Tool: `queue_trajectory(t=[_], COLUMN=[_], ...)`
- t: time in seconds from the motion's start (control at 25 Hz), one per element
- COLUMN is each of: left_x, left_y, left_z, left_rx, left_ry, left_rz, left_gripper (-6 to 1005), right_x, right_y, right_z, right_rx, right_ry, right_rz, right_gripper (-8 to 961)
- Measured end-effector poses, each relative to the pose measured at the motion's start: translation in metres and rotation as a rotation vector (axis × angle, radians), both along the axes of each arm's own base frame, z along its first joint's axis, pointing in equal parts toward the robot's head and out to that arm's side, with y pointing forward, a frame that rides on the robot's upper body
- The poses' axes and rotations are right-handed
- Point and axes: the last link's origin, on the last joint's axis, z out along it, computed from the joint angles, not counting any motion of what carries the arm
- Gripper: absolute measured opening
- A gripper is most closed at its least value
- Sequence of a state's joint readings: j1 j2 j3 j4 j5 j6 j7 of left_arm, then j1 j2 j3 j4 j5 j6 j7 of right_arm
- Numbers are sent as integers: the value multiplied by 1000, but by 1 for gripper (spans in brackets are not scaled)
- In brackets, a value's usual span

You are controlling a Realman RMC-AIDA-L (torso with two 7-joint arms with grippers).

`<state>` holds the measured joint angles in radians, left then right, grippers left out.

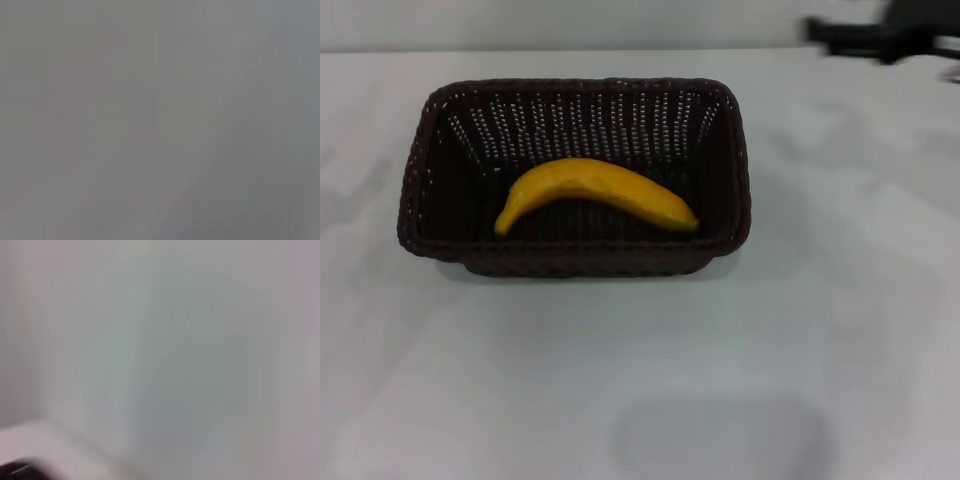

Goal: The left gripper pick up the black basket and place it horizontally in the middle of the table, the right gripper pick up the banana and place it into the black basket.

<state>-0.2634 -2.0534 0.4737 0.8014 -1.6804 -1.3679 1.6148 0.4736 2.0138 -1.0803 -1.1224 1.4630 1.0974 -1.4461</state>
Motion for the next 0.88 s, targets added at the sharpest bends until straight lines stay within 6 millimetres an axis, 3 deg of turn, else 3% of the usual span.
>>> queue_trajectory(t=[0.16,0.28,0.36,0.56,0.72,0.88], left_x=[-14,-25,-31,-44,-54,-59], left_y=[-11,-20,-27,-58,-85,-94], left_z=[-1,-3,-5,-16,-25,-33], left_rx=[78,151,185,281,407,456], left_ry=[-8,9,23,46,101,171], left_rz=[33,60,69,76,110,140], left_gripper=[895,894,894,895,895,895], right_x=[79,128,147,165,162,159], right_y=[-13,-26,-34,-44,-43,-43], right_z=[26,24,14,-6,-22,-31], right_rx=[233,369,428,515,497,480], right_ry=[115,138,136,128,123,111], right_rz=[-123,-204,-239,-288,-288,-275], right_gripper=[857,857,857,856,856,856])
